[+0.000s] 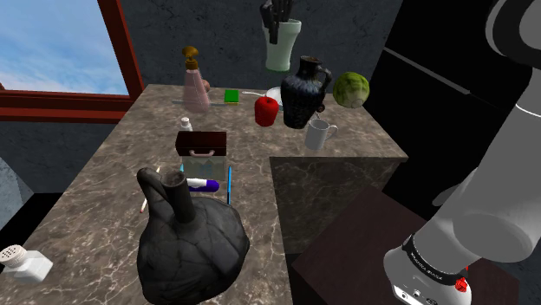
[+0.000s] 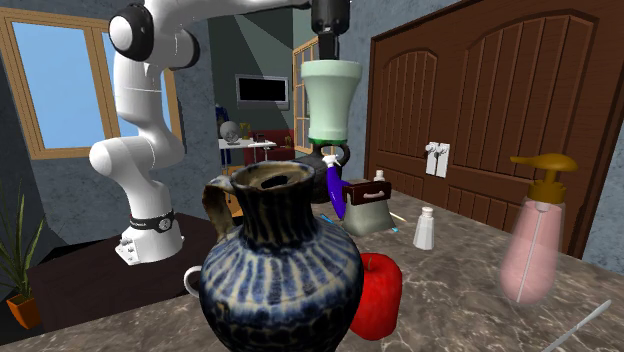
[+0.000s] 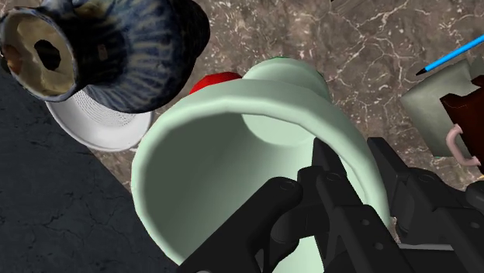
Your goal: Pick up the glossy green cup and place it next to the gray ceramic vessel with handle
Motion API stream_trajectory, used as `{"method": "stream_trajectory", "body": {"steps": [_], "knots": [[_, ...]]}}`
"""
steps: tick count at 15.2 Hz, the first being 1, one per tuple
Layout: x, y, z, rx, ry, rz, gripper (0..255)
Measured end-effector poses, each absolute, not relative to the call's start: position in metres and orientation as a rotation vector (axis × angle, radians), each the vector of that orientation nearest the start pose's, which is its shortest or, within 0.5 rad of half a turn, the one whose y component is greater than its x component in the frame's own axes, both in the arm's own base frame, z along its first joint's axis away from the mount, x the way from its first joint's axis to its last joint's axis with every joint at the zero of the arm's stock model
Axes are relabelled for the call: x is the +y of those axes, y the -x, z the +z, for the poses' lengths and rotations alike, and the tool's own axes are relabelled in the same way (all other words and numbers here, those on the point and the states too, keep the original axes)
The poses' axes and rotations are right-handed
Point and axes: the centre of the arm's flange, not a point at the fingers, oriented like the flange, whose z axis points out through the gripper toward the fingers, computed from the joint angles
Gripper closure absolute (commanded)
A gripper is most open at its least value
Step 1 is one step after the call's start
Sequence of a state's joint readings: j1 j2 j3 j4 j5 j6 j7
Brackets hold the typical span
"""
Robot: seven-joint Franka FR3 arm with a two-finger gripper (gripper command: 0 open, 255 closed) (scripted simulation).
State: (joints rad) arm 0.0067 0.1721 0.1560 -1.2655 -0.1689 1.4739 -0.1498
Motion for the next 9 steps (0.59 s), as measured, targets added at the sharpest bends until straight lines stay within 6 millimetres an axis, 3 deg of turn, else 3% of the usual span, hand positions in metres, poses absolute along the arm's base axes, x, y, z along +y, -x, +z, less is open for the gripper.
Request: {"method": "stream_trajectory", "body": {"steps": [9], "knots": [[0.068,-0.594,0.709,-0.475,3.247,-0.064,255]]}}
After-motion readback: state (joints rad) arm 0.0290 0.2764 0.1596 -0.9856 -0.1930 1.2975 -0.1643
